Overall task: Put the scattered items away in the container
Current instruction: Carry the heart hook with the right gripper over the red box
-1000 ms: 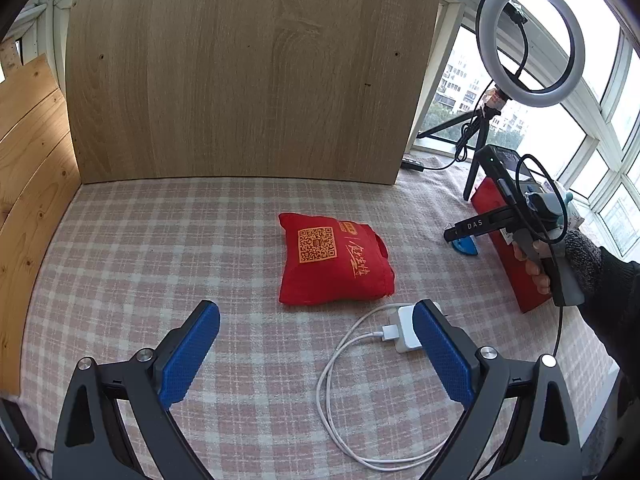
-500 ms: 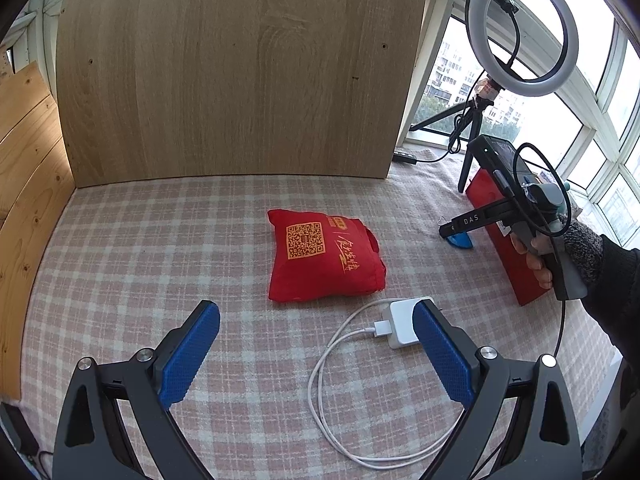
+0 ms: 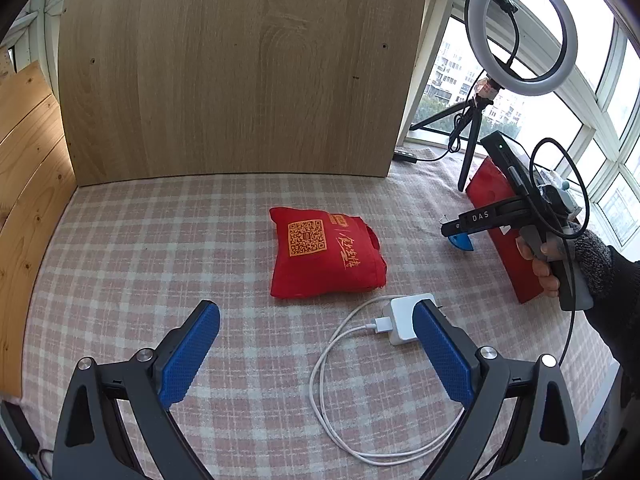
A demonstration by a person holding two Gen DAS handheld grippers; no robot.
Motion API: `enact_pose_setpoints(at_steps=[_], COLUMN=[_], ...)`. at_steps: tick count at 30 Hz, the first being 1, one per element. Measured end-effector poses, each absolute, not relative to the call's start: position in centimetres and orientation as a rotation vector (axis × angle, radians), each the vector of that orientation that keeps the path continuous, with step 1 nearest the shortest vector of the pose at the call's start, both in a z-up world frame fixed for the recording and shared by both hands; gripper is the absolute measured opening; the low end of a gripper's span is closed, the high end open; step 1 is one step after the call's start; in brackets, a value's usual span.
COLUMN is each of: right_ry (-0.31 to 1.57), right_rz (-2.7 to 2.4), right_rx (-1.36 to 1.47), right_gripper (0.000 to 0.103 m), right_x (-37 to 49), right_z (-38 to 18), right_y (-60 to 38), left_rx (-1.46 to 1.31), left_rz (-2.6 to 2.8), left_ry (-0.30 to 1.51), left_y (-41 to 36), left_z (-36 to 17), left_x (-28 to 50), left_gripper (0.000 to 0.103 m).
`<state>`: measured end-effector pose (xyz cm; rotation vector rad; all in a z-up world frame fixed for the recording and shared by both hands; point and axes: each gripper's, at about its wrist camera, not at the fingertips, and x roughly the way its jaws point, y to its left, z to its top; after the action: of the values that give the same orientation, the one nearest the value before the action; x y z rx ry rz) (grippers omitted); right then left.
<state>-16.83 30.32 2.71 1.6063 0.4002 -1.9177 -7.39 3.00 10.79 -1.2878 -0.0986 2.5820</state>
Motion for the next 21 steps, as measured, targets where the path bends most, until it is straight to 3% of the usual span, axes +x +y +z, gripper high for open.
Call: enact_pose_setpoints(at_steps=[9,14,16,21], right_ry=[0.164,0.041,0.01,0.0], right_rz=[-1.934,-2.029,-2.095,-2.291], right_rx=[1.489,1.41,1.406,1.494], right_gripper=[0.048,0.048,0.048,0.048], right_x=[-13.6,-17.1,-19.9,-21.5], right_z=[6.2,16.0,17.5,17.1], right_y=[36.7,38.2,39.8,45.2], left_rx=[-1.276,-1.266,-1.264,-1.27], left_rz=[2.574,2.569,2.567,2.548], left_ry=[-0.065,-0.056,-0.051,-0.044], left_y=[3.8,4.3,4.5,5.4], left_z=[11.6,12.0,12.1,11.9], left_x=[-6.8,-6.8,-6.8,-7.0], left_gripper=[0.097,0.097,0.097,0.097])
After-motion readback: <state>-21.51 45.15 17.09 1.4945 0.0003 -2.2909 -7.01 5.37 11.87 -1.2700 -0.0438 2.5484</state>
